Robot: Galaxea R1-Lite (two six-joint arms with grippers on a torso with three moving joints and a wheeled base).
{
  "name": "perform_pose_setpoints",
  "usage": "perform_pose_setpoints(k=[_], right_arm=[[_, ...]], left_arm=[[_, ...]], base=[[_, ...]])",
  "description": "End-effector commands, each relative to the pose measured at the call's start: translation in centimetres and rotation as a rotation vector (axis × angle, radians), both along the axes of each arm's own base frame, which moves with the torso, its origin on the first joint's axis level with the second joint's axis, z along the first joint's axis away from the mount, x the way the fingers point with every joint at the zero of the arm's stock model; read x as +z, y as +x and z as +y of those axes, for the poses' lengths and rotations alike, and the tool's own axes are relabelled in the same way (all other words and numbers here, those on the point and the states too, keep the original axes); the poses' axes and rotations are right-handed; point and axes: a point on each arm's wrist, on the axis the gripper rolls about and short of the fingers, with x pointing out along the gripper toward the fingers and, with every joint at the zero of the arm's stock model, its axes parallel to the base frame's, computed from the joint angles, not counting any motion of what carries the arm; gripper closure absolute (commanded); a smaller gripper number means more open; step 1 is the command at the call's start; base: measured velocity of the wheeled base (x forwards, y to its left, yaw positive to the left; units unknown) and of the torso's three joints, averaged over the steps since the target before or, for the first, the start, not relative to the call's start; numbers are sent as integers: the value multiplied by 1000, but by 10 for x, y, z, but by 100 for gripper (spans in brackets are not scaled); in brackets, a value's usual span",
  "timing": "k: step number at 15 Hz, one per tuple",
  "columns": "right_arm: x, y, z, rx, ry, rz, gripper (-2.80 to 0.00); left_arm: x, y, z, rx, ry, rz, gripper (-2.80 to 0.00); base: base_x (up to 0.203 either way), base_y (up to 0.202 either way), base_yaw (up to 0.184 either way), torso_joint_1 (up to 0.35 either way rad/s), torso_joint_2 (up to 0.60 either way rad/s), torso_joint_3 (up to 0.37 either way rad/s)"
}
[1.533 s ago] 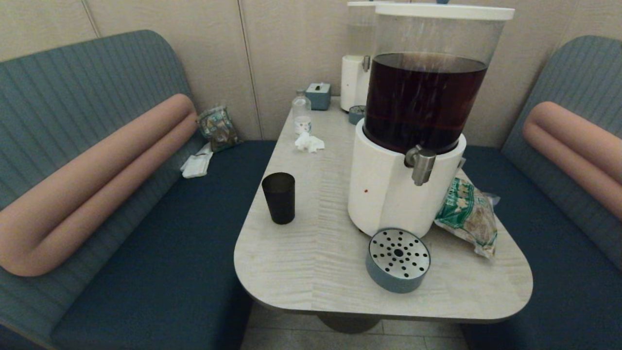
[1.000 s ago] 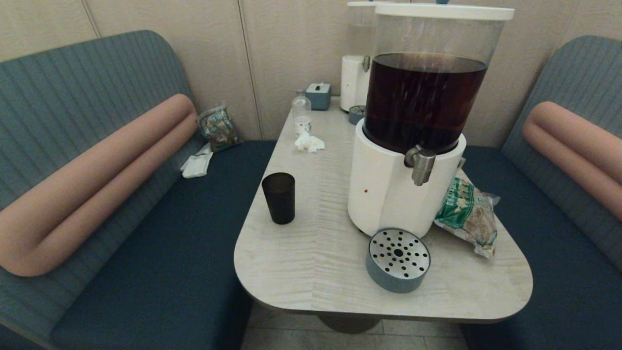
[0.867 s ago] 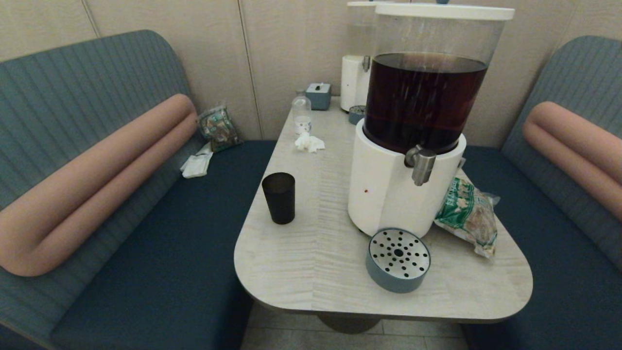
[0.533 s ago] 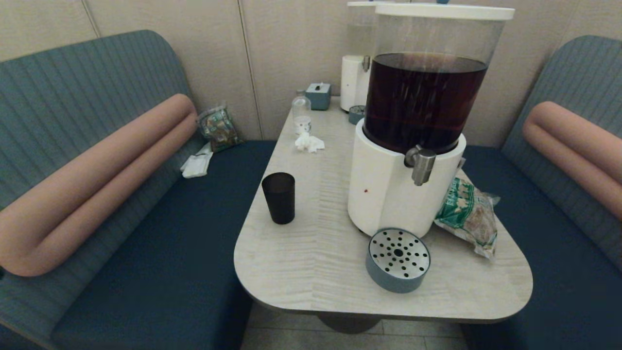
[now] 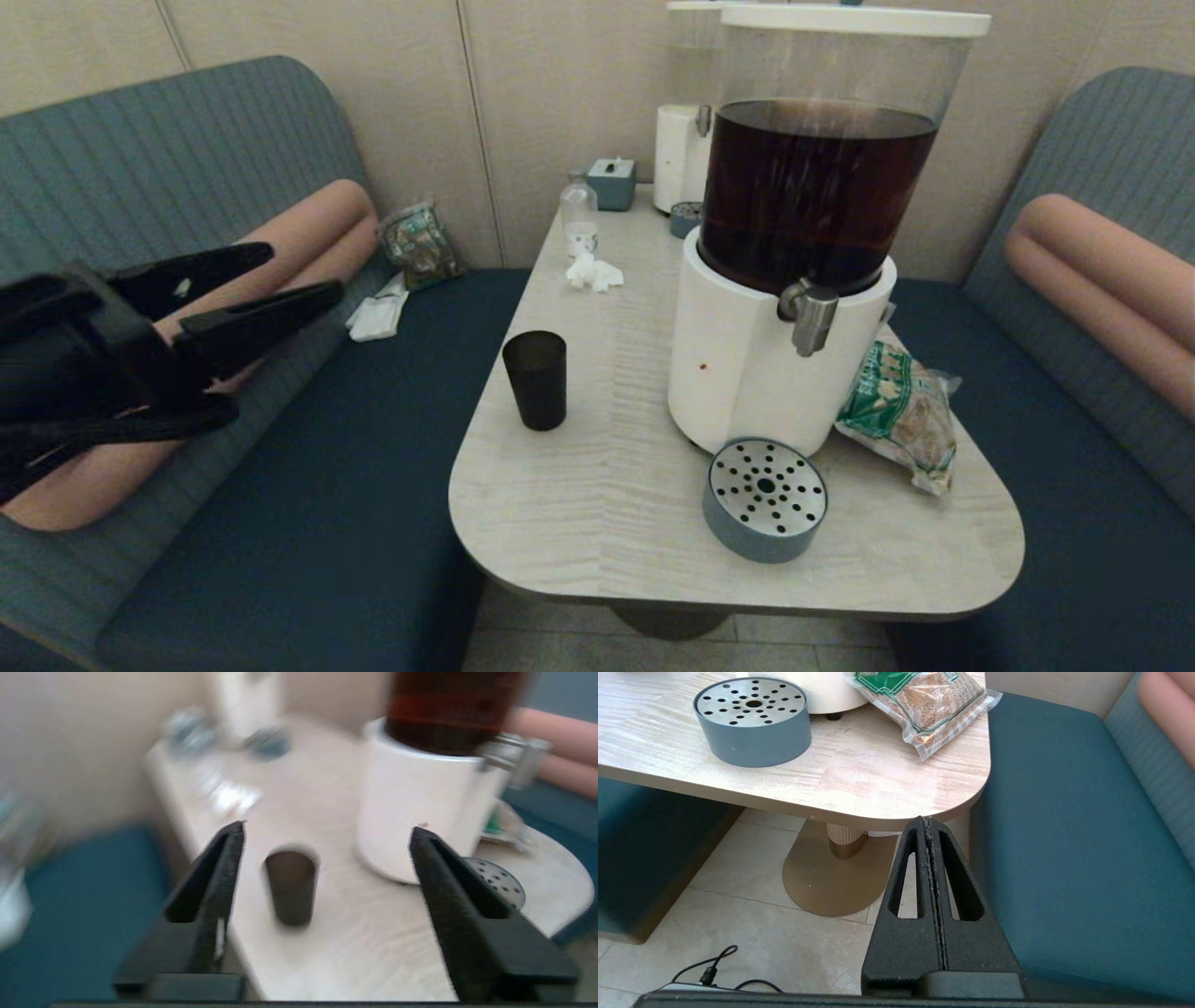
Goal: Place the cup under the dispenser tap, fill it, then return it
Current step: Pick up the cup
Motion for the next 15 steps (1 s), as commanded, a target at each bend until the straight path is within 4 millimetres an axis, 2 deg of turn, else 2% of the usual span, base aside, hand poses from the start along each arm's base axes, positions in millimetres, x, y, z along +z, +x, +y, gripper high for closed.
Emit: perform_pose_setpoints(k=[1, 3, 6, 10, 13, 15], right_arm=[[0, 0, 0, 1, -1, -2, 0], [0, 0, 0, 1, -1, -2, 0], [0, 0, 0, 1, -1, -2, 0], [0, 0, 0, 1, -1, -2, 0], [0, 0, 0, 1, -1, -2, 0], [0, 0, 0, 1, -1, -2, 0]], left_arm=[[-33, 39, 0, -165, 57, -31, -280], [-57, 57, 11, -211, 82, -7, -280], [-95, 81, 37, -309, 83, 61, -280], [-131, 117, 65, -347, 63, 127, -280], [-150, 156, 75, -355, 66, 121, -280], [-161, 173, 70, -378, 68, 121, -280]], base=[[0, 0, 0, 0, 0, 0], [0, 0, 0, 0, 0, 0], [0, 0, 0, 0, 0, 0], [0, 0, 0, 0, 0, 0], [0, 0, 0, 0, 0, 0], [0, 0, 0, 0, 0, 0]])
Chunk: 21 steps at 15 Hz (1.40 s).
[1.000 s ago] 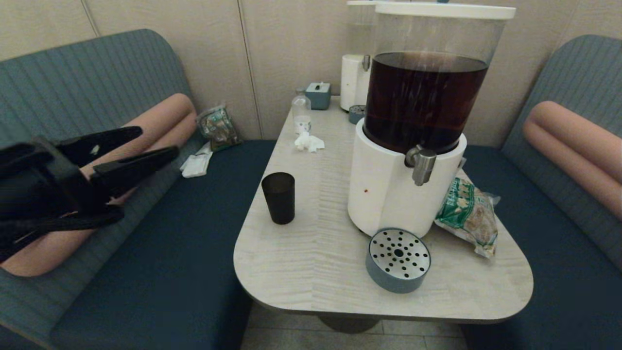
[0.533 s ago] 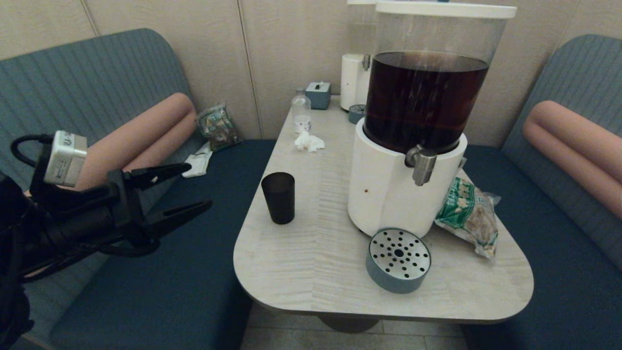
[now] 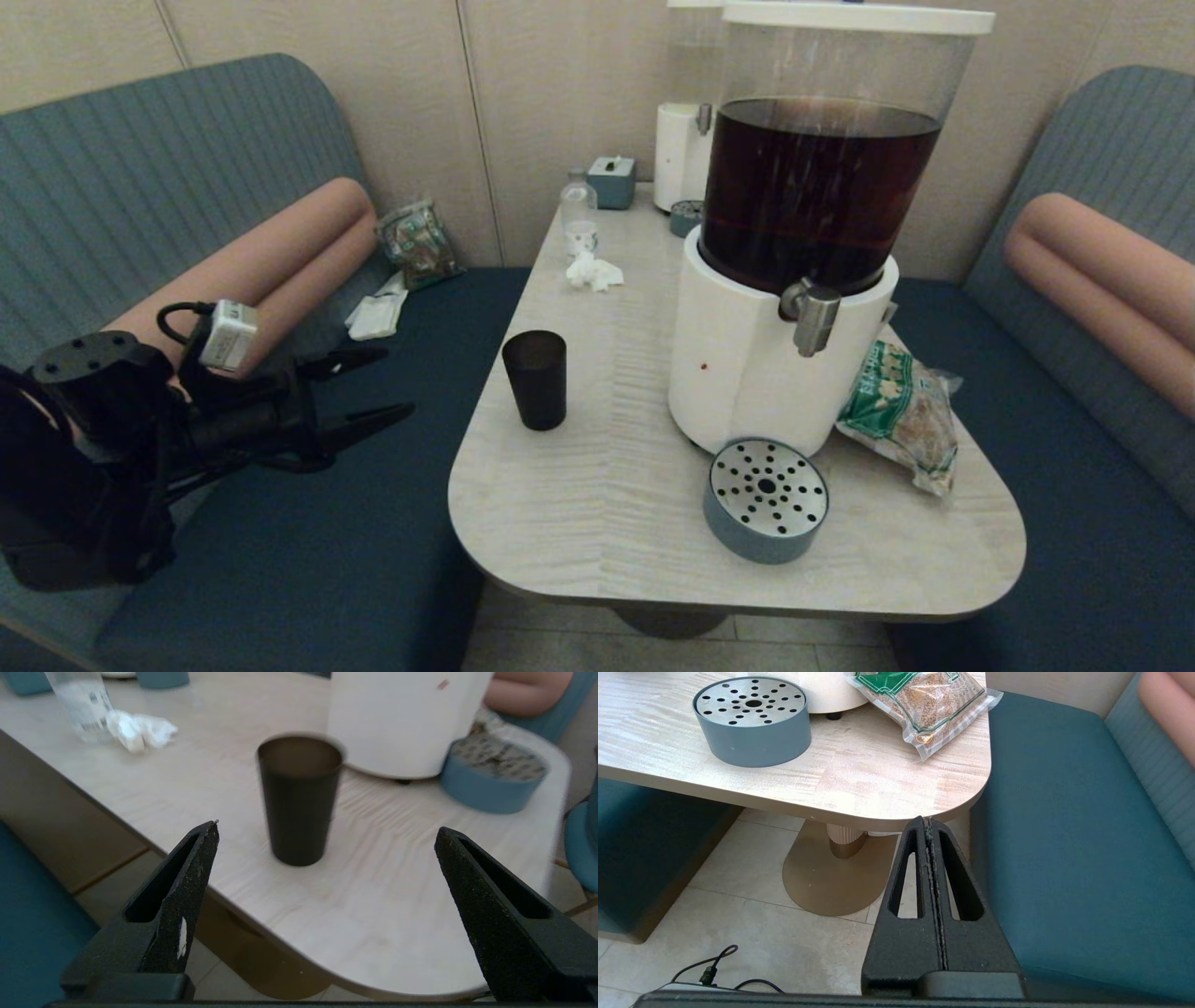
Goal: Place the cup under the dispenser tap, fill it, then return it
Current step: Pick up the cup
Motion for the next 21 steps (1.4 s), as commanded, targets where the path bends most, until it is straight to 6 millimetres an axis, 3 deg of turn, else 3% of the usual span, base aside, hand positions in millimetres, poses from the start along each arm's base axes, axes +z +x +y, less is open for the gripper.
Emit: perform_pose_setpoints(k=[1, 4, 8, 21], right_arm=[[0, 0, 0, 1, -1, -1, 0], [0, 0, 0, 1, -1, -1, 0], [0, 0, 0, 1, -1, -1, 0], [0, 0, 0, 1, -1, -1, 0]], left_arm=[[-34, 29, -2, -22, -8, 46, -280], [-58, 55, -19, -71, -10, 63, -280], [-73, 75, -46, -116, -15, 61, -280], [-76, 109, -97, -84, -50, -12, -280]], base=[[0, 0, 0, 0, 0, 0], [0, 0, 0, 0, 0, 0], [0, 0, 0, 0, 0, 0], [0, 0, 0, 0, 0, 0]])
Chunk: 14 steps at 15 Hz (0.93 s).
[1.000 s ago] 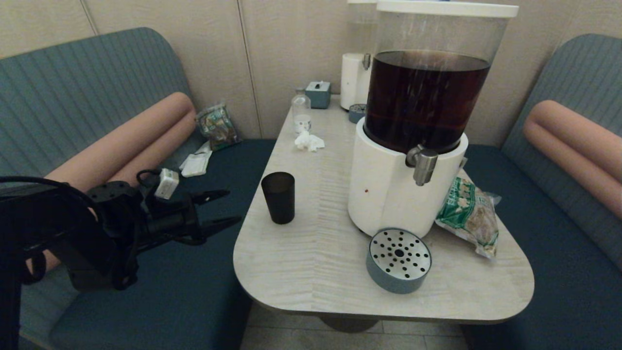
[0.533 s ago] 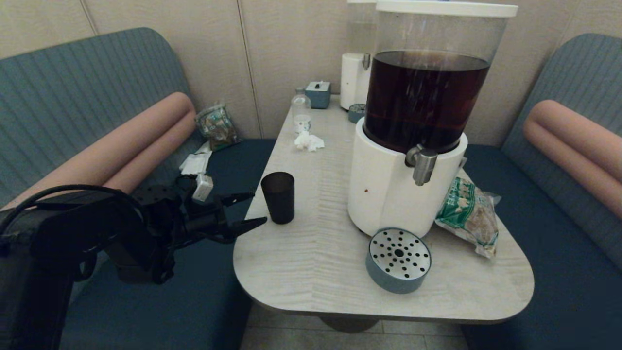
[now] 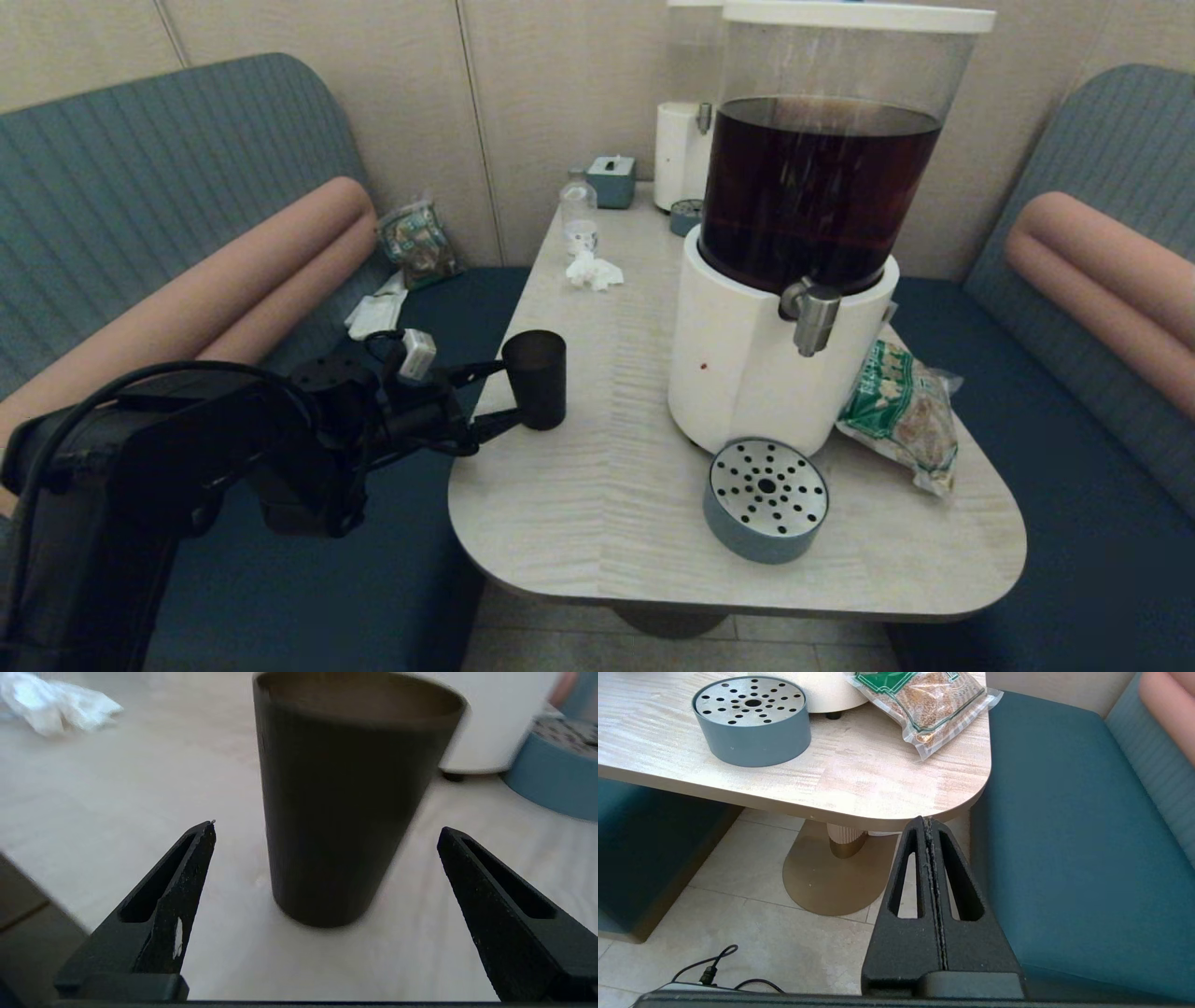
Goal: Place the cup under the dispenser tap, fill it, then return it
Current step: Pick up the cup
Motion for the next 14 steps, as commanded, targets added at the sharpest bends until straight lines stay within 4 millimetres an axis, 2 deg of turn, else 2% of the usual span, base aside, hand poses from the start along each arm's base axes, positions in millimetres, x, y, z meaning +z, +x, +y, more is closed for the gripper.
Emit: perform_pose_setpoints(k=[1, 9, 14], right_arm=[[0, 0, 0, 1, -1, -2, 0], [0, 0, 0, 1, -1, -2, 0], [0, 0, 0, 1, -1, -2, 0]], left_arm=[[0, 8, -14, 1, -14, -26, -280], [-15, 23, -44, 52, -70, -8, -280], [-11, 25, -50, 63, -84, -15, -280]], base=[[0, 0, 0, 0, 0, 0], [0, 0, 0, 0, 0, 0], [0, 0, 0, 0, 0, 0]])
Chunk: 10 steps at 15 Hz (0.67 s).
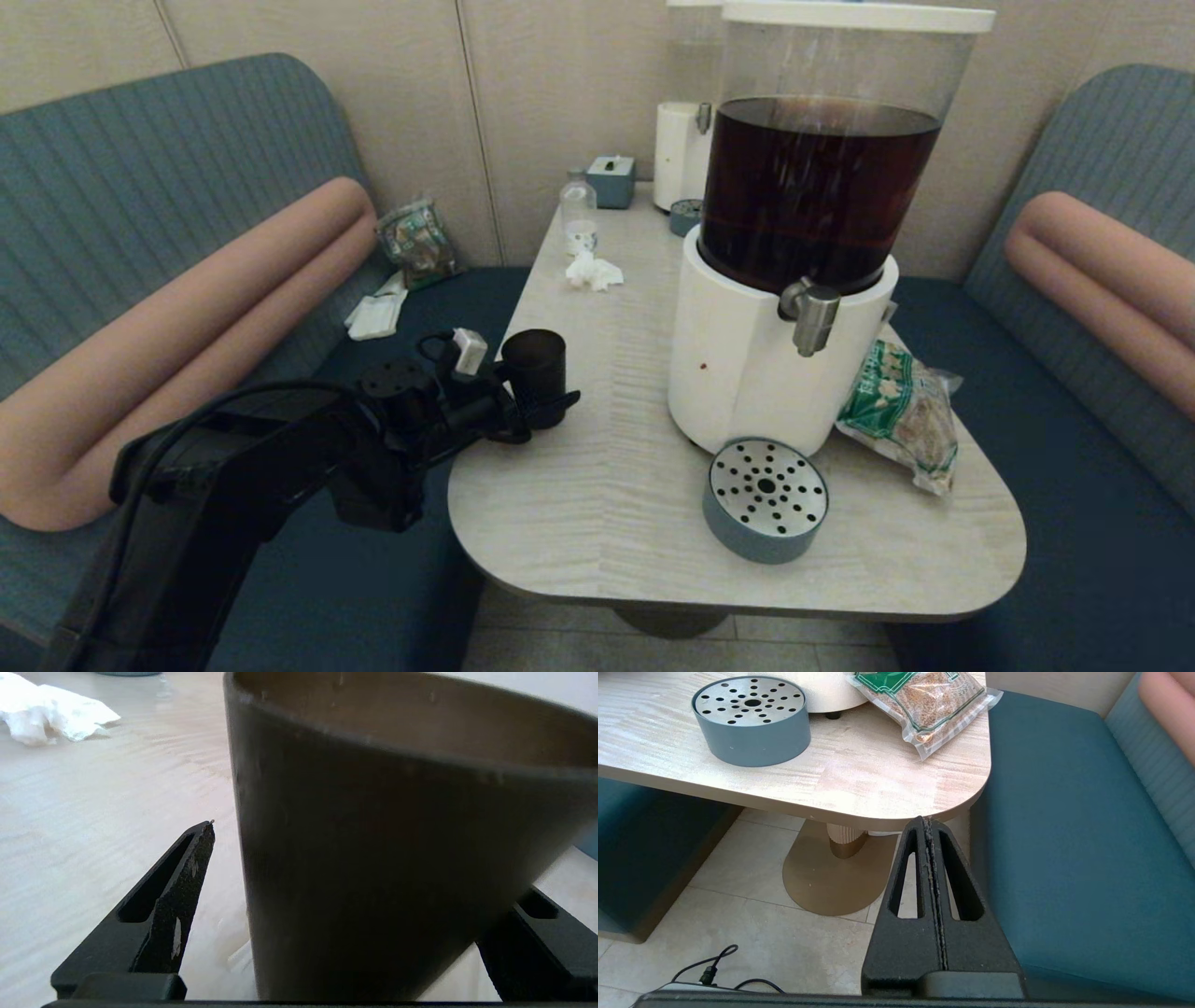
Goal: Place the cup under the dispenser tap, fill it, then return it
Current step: Pick up the cup
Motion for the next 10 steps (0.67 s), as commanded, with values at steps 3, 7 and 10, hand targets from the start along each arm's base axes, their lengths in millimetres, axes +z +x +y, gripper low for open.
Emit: perform_pose_setpoints(k=[3, 7, 10], right_arm=[[0, 0, 0, 1, -1, -2, 0], [0, 0, 0, 1, -1, -2, 0], [0, 0, 0, 1, -1, -2, 0]], left_arm=[[8, 0, -1, 0, -7, -27, -280], [11, -1, -2, 0, -6, -28, -280], [11, -1, -2, 0, -7, -28, -280]], base=[[0, 0, 0, 0, 0, 0], [0, 0, 0, 0, 0, 0], [0, 0, 0, 0, 0, 0]])
